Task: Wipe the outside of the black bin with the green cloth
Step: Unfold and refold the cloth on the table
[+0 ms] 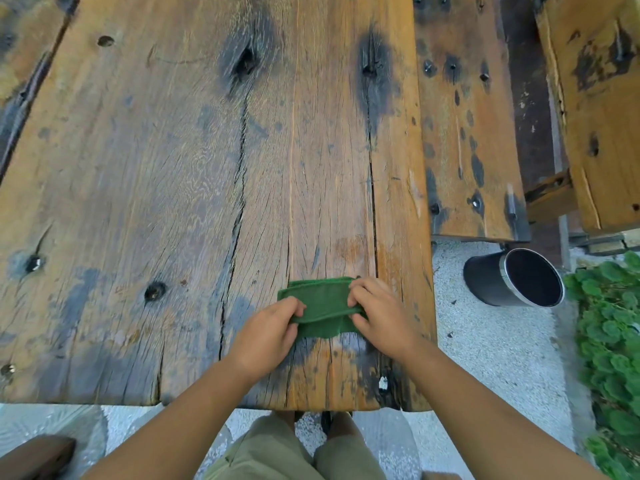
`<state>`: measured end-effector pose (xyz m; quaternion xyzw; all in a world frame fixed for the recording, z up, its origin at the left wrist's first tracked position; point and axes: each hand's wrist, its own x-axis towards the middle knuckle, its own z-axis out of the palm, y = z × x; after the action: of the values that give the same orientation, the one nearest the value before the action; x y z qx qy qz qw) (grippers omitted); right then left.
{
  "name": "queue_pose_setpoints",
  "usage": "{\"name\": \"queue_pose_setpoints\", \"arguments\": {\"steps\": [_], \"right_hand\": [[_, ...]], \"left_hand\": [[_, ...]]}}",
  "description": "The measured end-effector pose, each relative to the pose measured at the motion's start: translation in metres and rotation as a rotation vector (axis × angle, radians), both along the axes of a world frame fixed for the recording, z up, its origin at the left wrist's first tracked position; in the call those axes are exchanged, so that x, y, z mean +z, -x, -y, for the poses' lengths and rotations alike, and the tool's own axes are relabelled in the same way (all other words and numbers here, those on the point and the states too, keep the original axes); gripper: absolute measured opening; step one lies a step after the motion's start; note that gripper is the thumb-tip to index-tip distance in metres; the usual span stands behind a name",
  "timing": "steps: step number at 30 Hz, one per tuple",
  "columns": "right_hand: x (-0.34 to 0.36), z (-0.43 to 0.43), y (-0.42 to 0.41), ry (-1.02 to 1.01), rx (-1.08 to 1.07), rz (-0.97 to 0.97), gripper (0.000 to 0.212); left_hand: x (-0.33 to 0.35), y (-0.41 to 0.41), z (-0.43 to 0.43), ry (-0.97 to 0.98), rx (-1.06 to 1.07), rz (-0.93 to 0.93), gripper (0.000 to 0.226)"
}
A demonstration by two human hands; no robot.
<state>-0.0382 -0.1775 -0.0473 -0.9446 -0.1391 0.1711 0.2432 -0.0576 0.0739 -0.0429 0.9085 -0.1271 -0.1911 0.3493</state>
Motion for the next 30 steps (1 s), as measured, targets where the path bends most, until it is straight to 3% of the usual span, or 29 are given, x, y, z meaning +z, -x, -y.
{"name": "queue_pose_setpoints", "arguments": {"steps": [15,20,27,30], "right_hand": [[0.006,0.006,0.092,0.094,0.076,-0.034,0.015],[-0.003,0.003,0.111,0.16,0.076,-0.089,0.017],[-0.003,-0.009,0.129,0.128,-0.1,-0.09,0.023],[0.0,-0.017,0.141,0.021,-0.357,-0.152,0.023]], "left_hand": [[-0.003,0.076,-0.004,-0.028,-0.192,-0.036,0.021],[-0.017,0.094,0.007,-0.186,-0.27,0.052,0.019],[-0.014,0.091,0.007,-0.369,-0.499,0.055,0.024],[-0.008,0.06,0.008,-0.327,-0.563,-0.038,0.023]]}}
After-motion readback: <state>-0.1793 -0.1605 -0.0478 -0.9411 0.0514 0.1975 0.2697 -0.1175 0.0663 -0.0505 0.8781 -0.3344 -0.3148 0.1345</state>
